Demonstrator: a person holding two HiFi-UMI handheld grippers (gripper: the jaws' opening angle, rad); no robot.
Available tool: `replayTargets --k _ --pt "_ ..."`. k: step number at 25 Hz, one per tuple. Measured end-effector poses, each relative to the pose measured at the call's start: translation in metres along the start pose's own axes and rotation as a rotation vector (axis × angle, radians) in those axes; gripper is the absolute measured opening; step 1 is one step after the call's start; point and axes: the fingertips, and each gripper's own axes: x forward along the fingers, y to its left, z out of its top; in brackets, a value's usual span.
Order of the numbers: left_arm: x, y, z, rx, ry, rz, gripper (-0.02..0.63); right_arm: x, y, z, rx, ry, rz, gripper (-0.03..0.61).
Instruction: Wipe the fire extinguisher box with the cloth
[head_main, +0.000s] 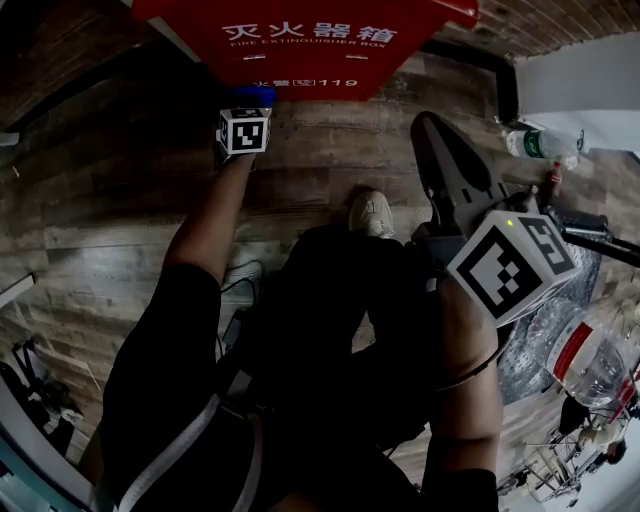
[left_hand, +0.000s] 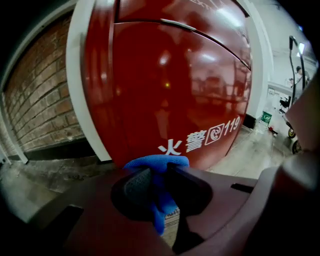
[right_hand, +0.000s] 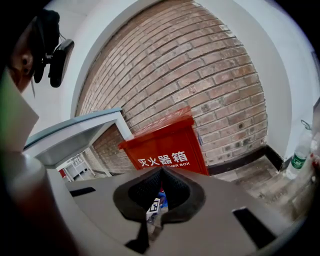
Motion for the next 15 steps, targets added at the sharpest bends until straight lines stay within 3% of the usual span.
replayTargets --k 7,11,15 --pt "0.013 -0.118 0.032 0.045 -0.061 -0.194 0.071 -0.006 0.002 0.002 -0.003 -0.013 0.003 0.015" --pt "0.011 -0.192 0.063 0.116 -0.111 -0.315 0.071 -0.015 -0.013 0.001 0.015 -0.019 -0.035 0.015" --pt "0.024 -0.239 0.066 0.196 -0.094 -0.377 0.071 -0.023 -0.027 0.003 0.051 -0.033 -0.061 0.015"
